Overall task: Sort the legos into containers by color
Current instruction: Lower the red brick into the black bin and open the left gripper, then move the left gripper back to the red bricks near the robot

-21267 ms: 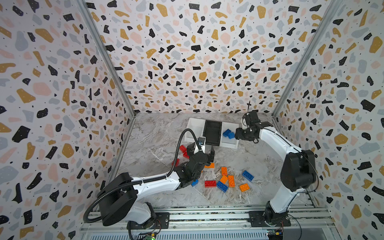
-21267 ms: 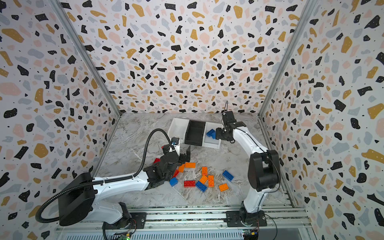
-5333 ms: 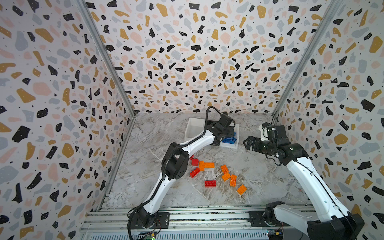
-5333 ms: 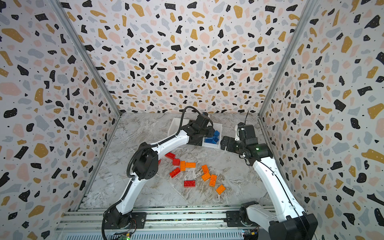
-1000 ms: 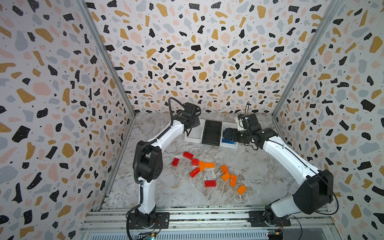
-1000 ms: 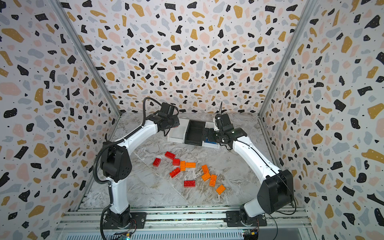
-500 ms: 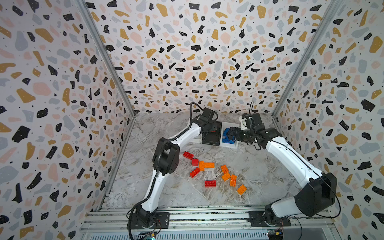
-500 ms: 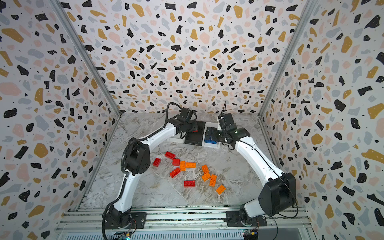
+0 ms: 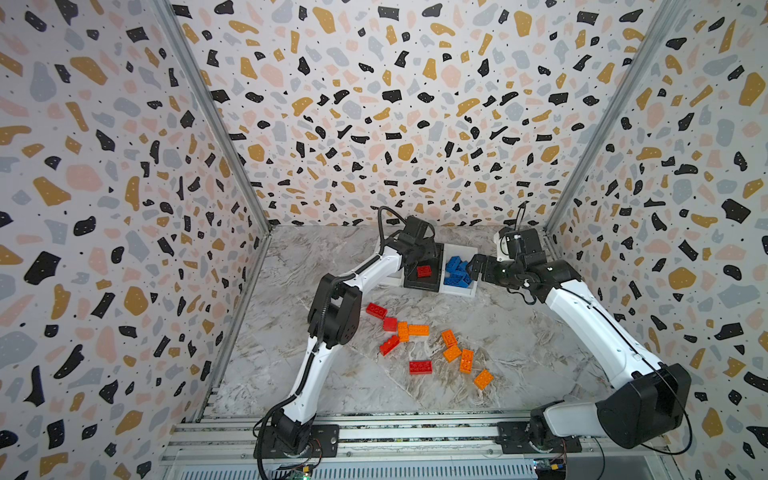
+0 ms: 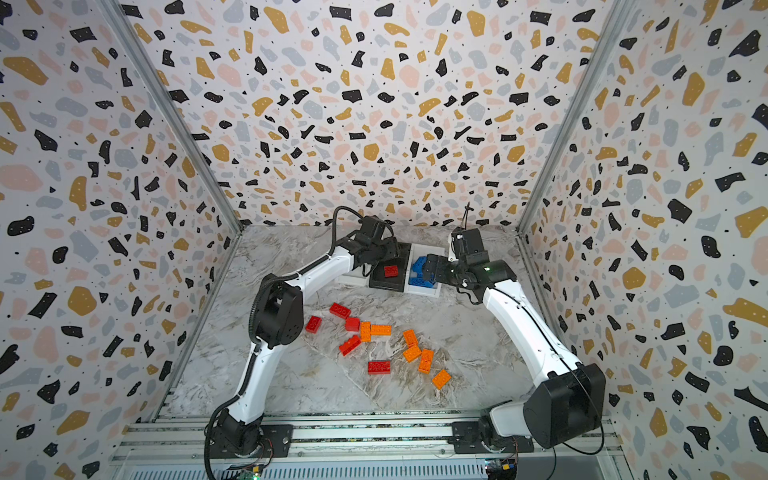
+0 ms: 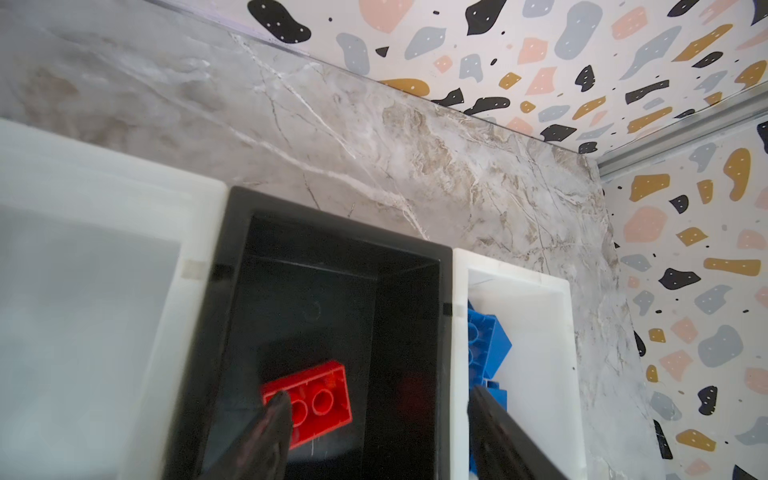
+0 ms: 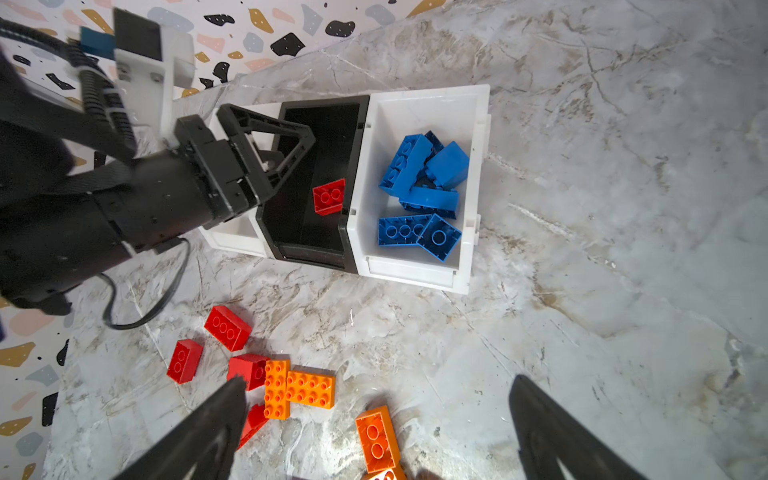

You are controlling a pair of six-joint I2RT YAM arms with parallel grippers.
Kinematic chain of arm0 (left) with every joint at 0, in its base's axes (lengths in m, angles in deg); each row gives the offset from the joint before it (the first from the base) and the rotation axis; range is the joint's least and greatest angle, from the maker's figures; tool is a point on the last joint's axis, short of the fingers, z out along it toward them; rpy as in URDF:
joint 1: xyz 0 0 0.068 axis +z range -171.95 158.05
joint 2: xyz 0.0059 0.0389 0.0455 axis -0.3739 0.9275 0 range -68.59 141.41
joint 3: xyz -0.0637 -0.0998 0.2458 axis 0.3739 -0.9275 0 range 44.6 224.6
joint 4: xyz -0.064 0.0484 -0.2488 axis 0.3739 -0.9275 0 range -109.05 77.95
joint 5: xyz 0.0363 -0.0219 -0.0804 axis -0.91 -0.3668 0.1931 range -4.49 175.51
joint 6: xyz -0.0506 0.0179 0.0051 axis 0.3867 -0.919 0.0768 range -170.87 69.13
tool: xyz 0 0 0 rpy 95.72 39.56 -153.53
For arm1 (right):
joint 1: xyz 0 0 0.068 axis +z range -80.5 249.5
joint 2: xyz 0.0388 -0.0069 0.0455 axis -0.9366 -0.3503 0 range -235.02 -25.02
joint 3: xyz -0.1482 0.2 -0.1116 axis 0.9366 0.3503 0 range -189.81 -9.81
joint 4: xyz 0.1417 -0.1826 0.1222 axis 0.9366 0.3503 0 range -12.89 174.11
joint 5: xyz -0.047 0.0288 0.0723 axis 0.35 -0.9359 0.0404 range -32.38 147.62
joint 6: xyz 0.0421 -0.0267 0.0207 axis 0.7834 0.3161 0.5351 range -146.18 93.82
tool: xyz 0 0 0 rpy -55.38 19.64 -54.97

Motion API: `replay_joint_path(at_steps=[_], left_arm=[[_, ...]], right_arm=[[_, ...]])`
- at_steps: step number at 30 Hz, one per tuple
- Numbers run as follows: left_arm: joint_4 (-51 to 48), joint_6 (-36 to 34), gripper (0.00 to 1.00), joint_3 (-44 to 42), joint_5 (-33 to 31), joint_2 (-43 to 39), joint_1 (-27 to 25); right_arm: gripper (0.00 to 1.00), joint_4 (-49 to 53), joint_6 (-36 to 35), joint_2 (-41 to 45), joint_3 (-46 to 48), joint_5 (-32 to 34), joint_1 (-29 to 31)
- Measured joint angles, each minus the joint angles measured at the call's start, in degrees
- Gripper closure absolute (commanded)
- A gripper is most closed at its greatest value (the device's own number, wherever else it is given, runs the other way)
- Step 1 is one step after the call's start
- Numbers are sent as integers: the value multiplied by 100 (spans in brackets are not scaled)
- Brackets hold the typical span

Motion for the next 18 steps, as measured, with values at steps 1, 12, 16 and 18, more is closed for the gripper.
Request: replay_joint_path(at_steps=[1,12,16,18], left_arm=[[17,83,31,-313,-129,-264,0],[162,1897,31,-3998,-1650,-3652,-31],[107,2435,31,-4778,-1954,-4138,-103],[103,2634,31,-5060,-2006,-4201,-170]], right_arm=[[1,-2,-4,22,55,-17,0],[1,-149,-114,240,570,-463,-4],[1,-197,-216,240,614,-686,-4],[1,-221,-267,240,627,-776,-2]])
